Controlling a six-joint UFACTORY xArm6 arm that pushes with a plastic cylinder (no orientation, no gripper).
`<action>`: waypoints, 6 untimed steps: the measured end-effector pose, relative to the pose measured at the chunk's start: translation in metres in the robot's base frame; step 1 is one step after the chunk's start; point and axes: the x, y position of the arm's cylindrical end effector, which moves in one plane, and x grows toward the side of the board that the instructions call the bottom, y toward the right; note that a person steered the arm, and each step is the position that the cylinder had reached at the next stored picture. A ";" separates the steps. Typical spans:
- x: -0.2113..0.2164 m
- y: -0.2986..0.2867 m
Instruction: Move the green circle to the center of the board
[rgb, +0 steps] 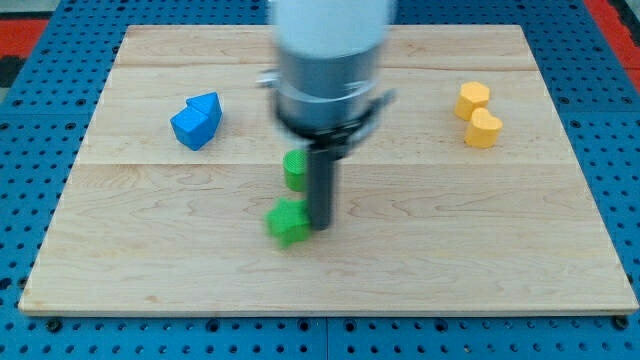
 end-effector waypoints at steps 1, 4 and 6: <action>0.000 -0.125; -0.080 0.069; -0.126 0.114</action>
